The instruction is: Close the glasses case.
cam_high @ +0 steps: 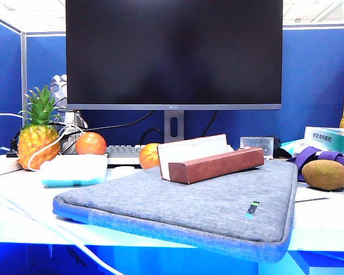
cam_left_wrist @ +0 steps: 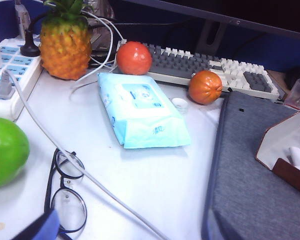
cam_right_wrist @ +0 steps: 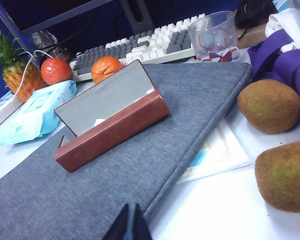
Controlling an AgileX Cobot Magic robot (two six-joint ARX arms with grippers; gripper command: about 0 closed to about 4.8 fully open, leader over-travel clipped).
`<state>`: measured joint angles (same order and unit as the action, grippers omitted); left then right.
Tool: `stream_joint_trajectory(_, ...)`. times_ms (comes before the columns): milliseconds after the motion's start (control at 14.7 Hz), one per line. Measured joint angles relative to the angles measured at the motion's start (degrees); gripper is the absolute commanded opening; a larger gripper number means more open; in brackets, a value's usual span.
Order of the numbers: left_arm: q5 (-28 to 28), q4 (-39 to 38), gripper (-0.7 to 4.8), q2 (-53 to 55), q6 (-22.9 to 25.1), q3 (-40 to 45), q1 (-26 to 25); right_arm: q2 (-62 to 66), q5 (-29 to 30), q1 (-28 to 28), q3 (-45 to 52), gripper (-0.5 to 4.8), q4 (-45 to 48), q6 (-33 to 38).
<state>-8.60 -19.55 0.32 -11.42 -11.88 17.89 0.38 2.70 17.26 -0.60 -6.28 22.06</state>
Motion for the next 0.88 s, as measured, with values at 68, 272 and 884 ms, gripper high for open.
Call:
stream_joint_trajectory(68, 0.0, 0.0, 3.95, 0.0, 0.0, 0.0, 0.0, 0.0, 0.0, 0.0, 0.0, 0.0, 0.0, 0.0)
stream_joint_trajectory(272, 0.0, 0.0, 3.94, 0.0, 0.0, 0.0, 0.0, 0.0, 0.0, 0.0, 0.0, -0.01, 0.0, 0.0)
stream_joint_trajectory(884, 14.71, 9.86, 3.95, 13.38, -1.97, -7.78, 0.02, 1.36, 8.61, 0.02, -0.02, -0.01, 10.29, 3.08)
